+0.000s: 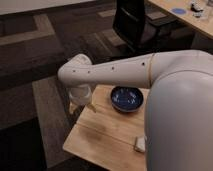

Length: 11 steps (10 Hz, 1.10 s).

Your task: Place the pepper on the white sponge

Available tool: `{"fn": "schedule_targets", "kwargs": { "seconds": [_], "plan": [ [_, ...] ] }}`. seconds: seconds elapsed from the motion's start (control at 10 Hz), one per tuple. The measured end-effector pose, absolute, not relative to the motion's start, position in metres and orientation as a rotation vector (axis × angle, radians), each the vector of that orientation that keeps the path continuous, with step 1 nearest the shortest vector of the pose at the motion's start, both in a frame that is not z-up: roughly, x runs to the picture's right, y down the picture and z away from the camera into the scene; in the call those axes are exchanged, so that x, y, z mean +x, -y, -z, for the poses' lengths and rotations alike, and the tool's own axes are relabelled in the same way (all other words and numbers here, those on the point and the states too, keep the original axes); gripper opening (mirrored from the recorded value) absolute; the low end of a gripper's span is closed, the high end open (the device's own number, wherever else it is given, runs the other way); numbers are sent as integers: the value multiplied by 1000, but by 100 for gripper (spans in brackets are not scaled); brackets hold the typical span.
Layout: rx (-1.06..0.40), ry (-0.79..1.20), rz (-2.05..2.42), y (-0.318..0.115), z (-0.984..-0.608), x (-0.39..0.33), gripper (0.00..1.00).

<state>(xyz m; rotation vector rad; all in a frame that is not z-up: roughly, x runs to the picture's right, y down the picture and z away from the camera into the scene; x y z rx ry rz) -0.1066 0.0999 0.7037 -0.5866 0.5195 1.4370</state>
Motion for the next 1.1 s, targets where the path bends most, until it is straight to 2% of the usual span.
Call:
{"fn": "schedule_targets", "kwargs": {
  "seconds": [0.9,1.1],
  "plan": [
    [-587,-519,-1437,-100,-704,-107,65],
    [-562,-548,-1508,-94,-702,-82,65]
  ]
}}
